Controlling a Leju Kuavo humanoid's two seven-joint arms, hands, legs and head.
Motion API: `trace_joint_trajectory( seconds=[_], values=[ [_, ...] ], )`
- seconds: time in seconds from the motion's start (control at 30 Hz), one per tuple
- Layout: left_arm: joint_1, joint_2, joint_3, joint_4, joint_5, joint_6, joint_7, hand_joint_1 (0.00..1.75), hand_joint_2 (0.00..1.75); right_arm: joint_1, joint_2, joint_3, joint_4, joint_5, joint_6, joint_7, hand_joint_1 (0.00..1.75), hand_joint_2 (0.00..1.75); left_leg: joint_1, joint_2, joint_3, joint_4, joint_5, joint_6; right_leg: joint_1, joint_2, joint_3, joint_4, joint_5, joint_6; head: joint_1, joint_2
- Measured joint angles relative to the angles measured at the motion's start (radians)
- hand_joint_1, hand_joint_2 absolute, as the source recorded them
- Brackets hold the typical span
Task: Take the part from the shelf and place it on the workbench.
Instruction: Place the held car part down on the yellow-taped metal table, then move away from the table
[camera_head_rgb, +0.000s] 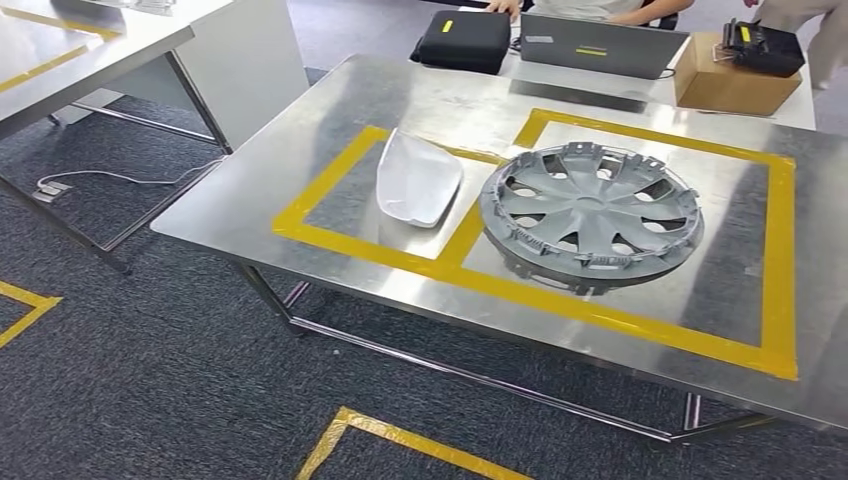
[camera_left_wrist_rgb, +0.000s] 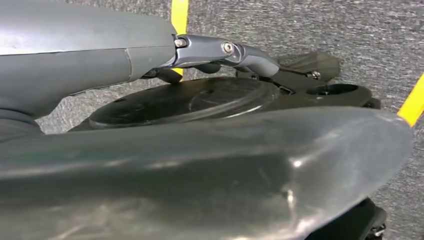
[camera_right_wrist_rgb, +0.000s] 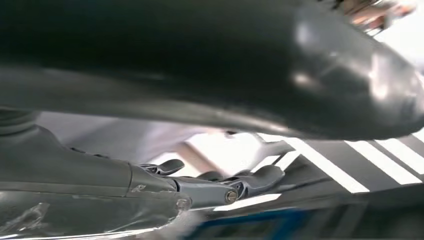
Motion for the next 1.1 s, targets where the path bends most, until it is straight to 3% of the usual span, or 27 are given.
trace_joint_trajectory(
  seconds=[0.07,0.13,0.17,0.23,0.3,0.33,0.37,0.4,0.47,0.5,0.53,0.63,0.67,0.73,0.8,0.83,0.87,0.9,0.97,1.03,1.1],
  values=[
    [-0.002,0.001,0.000,0.000,-0.006,-0.020,0.006,0.00,0.00,0.001,0.121,-0.049,0.007,0.035,-0.122,-0.013,0.00,0.00,-0.004,0.006,0.005,0.001,-0.002,0.009,-0.004,0.007,0.004,-0.003,0.004,0.006,-0.001,0.000],
    [-0.003,0.003,0.000,0.001,-0.016,-0.048,0.009,0.00,0.00,-0.021,0.246,-0.084,0.054,0.123,-0.315,-0.055,0.00,0.00,0.000,0.010,0.016,-0.019,0.016,0.014,-0.002,0.010,0.009,-0.009,0.007,0.012,-0.001,0.000],
    [-0.003,0.003,0.000,0.002,-0.021,-0.057,0.009,0.00,0.00,-0.036,0.306,-0.098,0.099,0.168,-0.403,-0.078,0.00,0.00,0.004,0.013,0.023,-0.033,0.026,0.016,-0.002,0.011,0.009,-0.003,-0.005,0.015,0.000,0.000],
    [-0.003,0.003,0.000,0.004,-0.027,-0.061,0.002,0.00,0.00,-0.063,0.413,-0.116,0.217,0.242,-0.518,-0.098,0.00,0.00,0.009,0.020,0.030,-0.054,0.041,0.017,-0.007,0.013,-0.014,0.068,-0.068,0.024,0.004,0.000],
    [-0.003,0.003,-0.001,0.005,-0.031,-0.058,-0.011,0.00,0.00,-0.085,0.493,-0.126,0.345,0.308,-0.585,-0.100,0.00,0.00,0.010,0.023,0.021,-0.055,0.049,0.013,-0.015,0.012,-0.053,0.194,-0.147,0.036,0.006,0.000],
    [-0.004,0.003,-0.001,0.006,-0.031,-0.055,-0.018,0.00,0.00,-0.094,0.525,-0.129,0.410,0.345,-0.608,-0.096,0.00,0.00,0.011,0.024,0.015,-0.054,0.053,0.009,-0.020,0.012,-0.057,0.233,-0.166,0.042,0.006,0.000],
    [-0.004,0.003,-0.001,0.006,-0.031,-0.051,-0.024,0.00,0.00,-0.100,0.550,-0.131,0.470,0.390,-0.615,-0.080,0.00,0.00,0.013,0.024,0.007,-0.053,0.059,0.004,-0.025,0.011,-0.042,0.236,-0.167,0.049,0.006,0.000],
    [-0.005,0.003,-0.001,0.006,-0.031,-0.048,-0.027,0.00,0.00,-0.102,0.567,-0.132,0.524,0.442,-0.601,-0.053,0.00,0.00,0.018,0.023,-0.002,-0.050,0.065,-0.002,-0.031,0.011,-0.006,0.198,-0.150,0.056,0.006,0.000],
    [-0.008,0.006,-0.001,0.007,-0.033,-0.043,-0.029,0.00,0.00,-0.106,0.590,-0.131,0.625,0.557,-0.541,0.021,0.00,0.00,0.026,0.021,-0.023,-0.036,0.075,-0.020,-0.042,0.013,0.089,0.067,-0.114,0.074,0.008,0.000],
    [-0.010,0.008,-0.001,0.008,-0.037,-0.042,-0.027,0.00,0.00,-0.109,0.597,-0.130,0.677,0.615,-0.513,0.063,0.00,0.00,0.027,0.019,-0.029,-0.028,0.078,-0.030,-0.045,0.017,0.117,0.025,-0.103,0.073,0.007,0.000],
    [-0.012,0.009,-0.002,0.008,-0.042,-0.043,-0.024,0.00,0.00,-0.113,0.603,-0.130,0.734,0.673,-0.492,0.106,0.00,0.00,0.027,0.017,-0.033,-0.020,0.080,-0.038,-0.045,0.022,0.128,0.007,-0.104,0.063,0.005,0.000],
    [-0.018,0.011,-0.004,0.009,-0.051,-0.046,-0.001,0.00,0.00,-0.122,0.608,-0.117,0.936,0.869,-0.448,0.200,0.00,0.00,0.031,0.013,-0.037,-0.012,0.083,-0.056,-0.038,0.026,0.102,0.026,-0.106,0.010,-0.001,0.000],
    [-0.020,0.012,-0.005,0.010,-0.053,-0.045,0.011,0.00,0.00,-0.124,0.608,-0.102,1.011,0.939,-0.441,0.205,0.00,0.00,0.033,0.013,-0.043,-0.002,0.065,-0.058,-0.036,0.023,0.092,0.029,-0.099,-0.002,-0.001,0.000],
    [-0.028,0.012,-0.008,0.010,-0.063,-0.043,0.035,0.00,0.00,-0.130,0.607,-0.057,1.161,1.058,-0.422,0.199,0.00,0.00,0.029,0.014,-0.071,0.076,-0.026,-0.057,-0.032,0.019,0.069,0.028,-0.076,-0.021,-0.006,0.000],
    [-0.039,0.013,-0.014,0.010,-0.077,-0.043,0.046,0.00,0.00,-0.143,0.606,-0.018,1.289,1.101,-0.390,0.185,0.00,0.00,0.019,0.015,-0.104,0.211,-0.130,-0.051,-0.024,0.018,0.046,0.027,-0.052,-0.029,-0.011,0.000],
    [-0.044,0.013,-0.017,0.010,-0.085,-0.046,0.048,0.00,0.00,-0.152,0.606,-0.008,1.342,1.103,-0.377,0.180,0.00,0.00,0.014,0.015,-0.110,0.264,-0.154,-0.047,-0.019,0.018,0.033,0.027,-0.041,-0.032,-0.013,0.000],
    [-0.046,0.014,-0.020,0.010,-0.094,-0.048,0.048,0.00,0.00,-0.161,0.606,0.000,1.389,1.102,-0.368,0.176,0.00,0.00,0.010,0.015,-0.100,0.286,-0.158,-0.040,-0.014,0.017,0.019,0.028,-0.030,-0.033,-0.014,0.000],
    [-0.048,0.014,-0.025,0.010,-0.103,-0.052,0.048,0.00,0.00,-0.168,0.607,0.007,1.430,1.103,-0.364,0.175,0.00,0.00,0.005,0.015,-0.072,0.272,-0.145,-0.030,-0.009,0.017,0.005,0.028,-0.020,-0.034,-0.015,0.000],
    [-0.049,0.015,-0.037,0.010,-0.119,-0.056,0.049,0.00,0.00,-0.180,0.610,0.023,1.494,1.116,-0.373,0.176,0.00,0.00,-0.006,0.015,0.030,0.153,-0.111,-0.008,-0.003,0.018,-0.016,0.028,-0.001,-0.033,-0.016,0.000],
    [-0.054,0.016,-0.048,0.010,-0.148,-0.057,0.052,0.00,0.00,-0.186,0.610,0.044,1.535,1.149,-0.395,0.168,0.00,0.00,-0.017,0.014,0.127,0.020,-0.100,0.005,0.003,0.019,-0.029,0.030,0.016,-0.028,-0.016,0.000],
    [-0.060,0.017,-0.059,0.009,-0.207,-0.057,0.050,0.00,0.00,-0.189,0.608,0.074,1.563,1.192,-0.420,0.131,0.00,0.00,-0.022,0.015,0.152,-0.027,-0.095,0.006,0.006,0.018,-0.036,0.027,0.035,-0.021,-0.015,0.000]
  ],
)
